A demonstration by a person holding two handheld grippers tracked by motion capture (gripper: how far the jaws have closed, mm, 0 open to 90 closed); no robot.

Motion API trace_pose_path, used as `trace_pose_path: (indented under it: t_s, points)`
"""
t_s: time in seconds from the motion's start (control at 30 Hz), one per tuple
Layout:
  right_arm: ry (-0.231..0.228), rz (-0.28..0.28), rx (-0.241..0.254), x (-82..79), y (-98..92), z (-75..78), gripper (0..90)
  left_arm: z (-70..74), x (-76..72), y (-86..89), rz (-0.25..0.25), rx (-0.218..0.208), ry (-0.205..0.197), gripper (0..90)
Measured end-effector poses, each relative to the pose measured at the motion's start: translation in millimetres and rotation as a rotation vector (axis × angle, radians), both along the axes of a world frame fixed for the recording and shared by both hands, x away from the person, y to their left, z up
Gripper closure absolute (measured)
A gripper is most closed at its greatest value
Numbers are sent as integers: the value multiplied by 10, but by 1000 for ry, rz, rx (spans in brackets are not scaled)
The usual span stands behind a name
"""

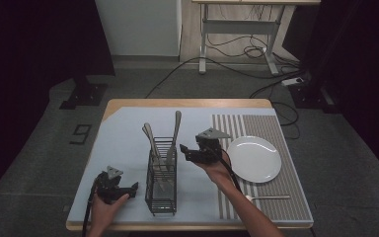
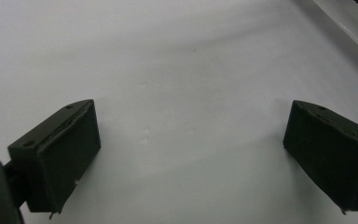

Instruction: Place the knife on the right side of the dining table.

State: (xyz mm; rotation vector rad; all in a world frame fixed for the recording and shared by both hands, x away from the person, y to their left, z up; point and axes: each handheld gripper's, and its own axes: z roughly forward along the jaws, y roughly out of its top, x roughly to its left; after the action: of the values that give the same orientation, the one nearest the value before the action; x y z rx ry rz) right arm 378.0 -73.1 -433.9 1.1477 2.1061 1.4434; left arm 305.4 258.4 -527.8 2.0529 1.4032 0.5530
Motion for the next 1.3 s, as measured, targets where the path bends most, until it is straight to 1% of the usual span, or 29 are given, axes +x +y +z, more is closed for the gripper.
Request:
trace_pose_path:
  t_s: [0.23, 0.47, 0.73, 0.87, 1.03, 1.23, 1.3]
  points:
    - [-8, 18, 3, 72, 88, 74, 298, 0, -1, 0, 0, 0, 0, 32]
    - [-7, 18, 14, 150, 129, 146, 309, -1, 0, -1, 0, -1, -2, 32]
    - [5, 26, 17, 227, 203, 160, 316, -1, 0, -1, 1, -2, -2, 32]
    - [18, 30, 24, 307, 244, 164, 350, -1, 0, -1, 1, -2, -2, 32]
    - [10, 37, 29, 344, 285, 177, 369, -1, 1, 0, 0, -1, -1, 32]
    - [14, 41, 23, 400, 341, 172, 388, -1, 0, -1, 1, -2, -1, 32]
    - [16, 52, 29, 435, 361, 161, 418, -1, 0, -1, 1, -1, -3, 32]
